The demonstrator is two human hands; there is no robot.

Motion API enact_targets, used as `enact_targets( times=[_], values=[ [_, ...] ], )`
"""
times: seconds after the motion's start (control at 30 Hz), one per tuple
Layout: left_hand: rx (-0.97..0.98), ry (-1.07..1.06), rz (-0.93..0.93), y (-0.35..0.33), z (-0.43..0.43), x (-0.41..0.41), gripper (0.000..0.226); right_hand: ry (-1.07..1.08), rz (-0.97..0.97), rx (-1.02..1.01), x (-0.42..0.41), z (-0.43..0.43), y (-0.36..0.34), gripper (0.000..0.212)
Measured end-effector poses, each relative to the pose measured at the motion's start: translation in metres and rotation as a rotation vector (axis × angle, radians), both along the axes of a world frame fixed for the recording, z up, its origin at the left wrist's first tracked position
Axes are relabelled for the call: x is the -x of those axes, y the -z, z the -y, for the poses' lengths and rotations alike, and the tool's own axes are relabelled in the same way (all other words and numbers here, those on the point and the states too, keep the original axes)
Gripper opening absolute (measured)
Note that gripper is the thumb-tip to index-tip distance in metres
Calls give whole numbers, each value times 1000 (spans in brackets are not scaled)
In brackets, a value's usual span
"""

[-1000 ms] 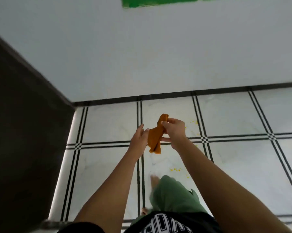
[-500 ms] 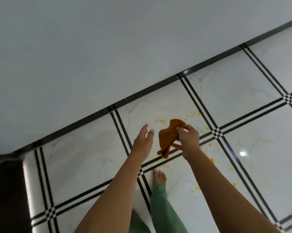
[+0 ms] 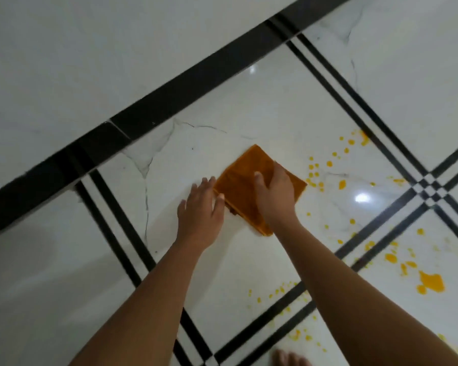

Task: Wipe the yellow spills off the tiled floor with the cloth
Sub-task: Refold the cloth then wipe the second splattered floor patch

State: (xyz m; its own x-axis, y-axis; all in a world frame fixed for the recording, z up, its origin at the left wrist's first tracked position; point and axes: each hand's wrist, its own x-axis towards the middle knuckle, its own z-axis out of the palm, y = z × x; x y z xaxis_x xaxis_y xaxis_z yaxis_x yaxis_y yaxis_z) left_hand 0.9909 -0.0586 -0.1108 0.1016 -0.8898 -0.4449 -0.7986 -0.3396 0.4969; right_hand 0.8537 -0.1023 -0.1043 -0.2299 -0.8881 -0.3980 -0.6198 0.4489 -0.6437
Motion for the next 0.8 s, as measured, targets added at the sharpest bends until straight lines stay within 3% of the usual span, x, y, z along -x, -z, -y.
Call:
enact_targets(
  times=[0.1, 0.17, 0.3, 0.47, 0.57, 0.63, 0.7, 0.8],
  values=[
    [150, 136, 181, 35, 33, -16, 53, -55, -279, -37, -33, 14, 54, 64],
    [238, 160, 249, 47, 52, -22, 58, -60, -475, 90, -41, 25, 73, 63],
    [321, 131, 266, 54, 80, -32, 61, -334, -515, 202, -29, 52, 77, 64],
    [300, 253, 252, 51, 74, -21, 64, -779, -556, 329, 40, -56, 70, 64],
    [295, 398, 274, 56, 73, -4, 60, -669, -624, 329, 73, -6, 78, 61],
    [305, 417, 307, 59, 79, 6, 59, -498, -627, 225, 69, 56, 77, 61],
    [306, 393, 321, 59, 87, 14, 60, -384, -624, 208, 59, 62, 76, 60],
    [337, 422, 296, 55, 100, 28, 62, -597, -626, 310, 70, -22, 78, 62]
  ],
)
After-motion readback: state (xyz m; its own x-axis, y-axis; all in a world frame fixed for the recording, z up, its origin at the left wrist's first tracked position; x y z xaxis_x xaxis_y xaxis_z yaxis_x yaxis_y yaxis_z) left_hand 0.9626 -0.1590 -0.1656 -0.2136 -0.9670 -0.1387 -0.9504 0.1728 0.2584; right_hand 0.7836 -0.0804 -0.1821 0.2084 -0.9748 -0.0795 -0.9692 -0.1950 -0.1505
